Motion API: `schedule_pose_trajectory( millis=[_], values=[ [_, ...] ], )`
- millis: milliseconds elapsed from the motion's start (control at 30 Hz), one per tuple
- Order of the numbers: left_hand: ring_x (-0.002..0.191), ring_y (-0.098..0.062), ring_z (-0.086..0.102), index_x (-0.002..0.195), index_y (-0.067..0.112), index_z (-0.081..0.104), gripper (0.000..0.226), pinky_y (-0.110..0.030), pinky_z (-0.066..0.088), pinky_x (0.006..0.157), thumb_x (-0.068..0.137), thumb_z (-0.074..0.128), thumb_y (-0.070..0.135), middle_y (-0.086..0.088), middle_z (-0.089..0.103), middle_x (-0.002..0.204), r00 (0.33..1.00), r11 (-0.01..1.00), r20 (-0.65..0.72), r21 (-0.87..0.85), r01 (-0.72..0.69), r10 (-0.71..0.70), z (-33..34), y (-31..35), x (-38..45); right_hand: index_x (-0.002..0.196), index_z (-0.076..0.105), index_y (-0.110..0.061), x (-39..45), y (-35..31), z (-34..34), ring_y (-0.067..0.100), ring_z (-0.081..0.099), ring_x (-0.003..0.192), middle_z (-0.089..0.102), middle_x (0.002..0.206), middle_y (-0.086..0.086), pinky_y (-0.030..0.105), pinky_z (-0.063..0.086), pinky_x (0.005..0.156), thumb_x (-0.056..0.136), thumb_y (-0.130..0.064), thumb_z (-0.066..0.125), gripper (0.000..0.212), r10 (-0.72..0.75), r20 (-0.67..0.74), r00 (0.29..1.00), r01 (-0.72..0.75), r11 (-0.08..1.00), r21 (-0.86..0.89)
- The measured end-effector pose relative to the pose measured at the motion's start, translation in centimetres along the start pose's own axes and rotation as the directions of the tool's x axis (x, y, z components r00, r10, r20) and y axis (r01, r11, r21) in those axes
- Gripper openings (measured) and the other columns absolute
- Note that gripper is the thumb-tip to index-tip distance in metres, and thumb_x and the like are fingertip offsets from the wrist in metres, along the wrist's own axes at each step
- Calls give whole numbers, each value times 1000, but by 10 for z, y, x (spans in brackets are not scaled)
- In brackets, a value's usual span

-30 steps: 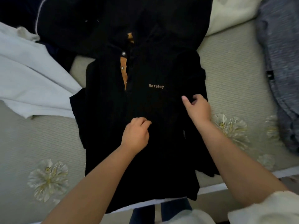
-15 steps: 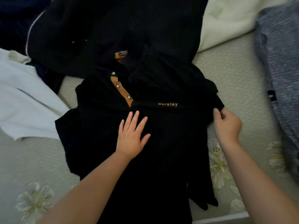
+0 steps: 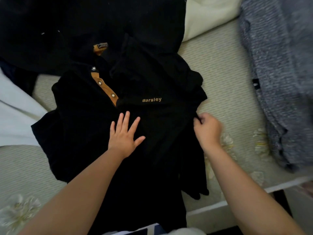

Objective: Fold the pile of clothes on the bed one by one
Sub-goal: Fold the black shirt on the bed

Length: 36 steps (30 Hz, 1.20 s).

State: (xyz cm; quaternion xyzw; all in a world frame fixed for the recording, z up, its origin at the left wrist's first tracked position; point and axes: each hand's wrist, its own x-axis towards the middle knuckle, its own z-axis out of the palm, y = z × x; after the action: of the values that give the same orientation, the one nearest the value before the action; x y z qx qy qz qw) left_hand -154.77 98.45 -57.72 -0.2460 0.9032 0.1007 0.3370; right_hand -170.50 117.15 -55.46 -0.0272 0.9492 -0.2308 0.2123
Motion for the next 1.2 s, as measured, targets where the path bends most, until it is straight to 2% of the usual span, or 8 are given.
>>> schedule_pose_trajectory(
  millis=[267,367,500,667,800,933,1067,1200],
  values=[
    [135,-30,17,141,29,18,83,-44,26,108,75,60,58,-10,14,147,997,993,22,96,67,-69,-51,22,7,108,56,1,93,3,-154,25,61,94,61,111,21,26,37,77,89,-6,44,23,300,-436,848,-158,930,333],
    [127,-30,30,135,24,27,73,-40,34,100,77,62,52,-12,27,138,991,990,87,109,89,-99,-69,35,10,107,50,-10,109,-5,-171,1,60,46,58,103,16,20,46,51,91,-4,38,21,322,-304,897,-161,876,455],
    [125,-27,34,131,17,37,51,-37,38,96,87,53,40,-9,34,136,1000,1000,0,-15,20,-20,-71,40,1,128,41,3,86,-7,-141,37,46,117,44,130,26,39,37,96,87,-5,47,42,215,-112,970,-210,976,50],
    [130,-26,33,132,8,43,43,-36,33,103,91,50,20,-12,37,141,934,961,-343,-276,-3,-96,-49,-11,-30,134,36,2,-4,-32,-52,39,26,131,24,146,24,46,26,103,83,-6,55,55,-182,-76,980,159,957,-243],
    [131,-37,29,131,-4,42,46,-44,23,107,87,52,7,-25,35,139,764,845,-433,-464,266,-478,-23,-83,-63,118,55,6,-72,-66,22,42,41,124,45,132,27,51,36,98,75,1,64,44,-468,221,856,508,841,-186],
    [125,-42,35,135,-7,32,53,-45,26,104,91,52,15,-31,37,134,631,525,-137,-701,483,-764,-1,-161,-77,114,60,3,-113,-99,76,39,48,120,55,125,23,52,41,94,71,-2,71,44,-610,356,708,692,701,-174],
    [100,-37,55,108,-6,58,29,-32,37,76,93,50,17,-25,62,106,721,443,-90,-839,317,-687,9,-202,-67,135,43,-11,-126,-124,114,26,24,138,35,145,10,45,24,109,88,-20,55,49,-631,468,619,772,598,-214],
    [83,-23,52,93,1,59,19,-28,34,70,94,46,14,-6,58,82,637,319,-207,-945,65,-743,-10,-224,-73,144,19,-34,-128,-143,133,23,-4,142,1,155,-1,49,5,113,95,-36,41,54,-534,663,524,836,471,-282]
  ],
)
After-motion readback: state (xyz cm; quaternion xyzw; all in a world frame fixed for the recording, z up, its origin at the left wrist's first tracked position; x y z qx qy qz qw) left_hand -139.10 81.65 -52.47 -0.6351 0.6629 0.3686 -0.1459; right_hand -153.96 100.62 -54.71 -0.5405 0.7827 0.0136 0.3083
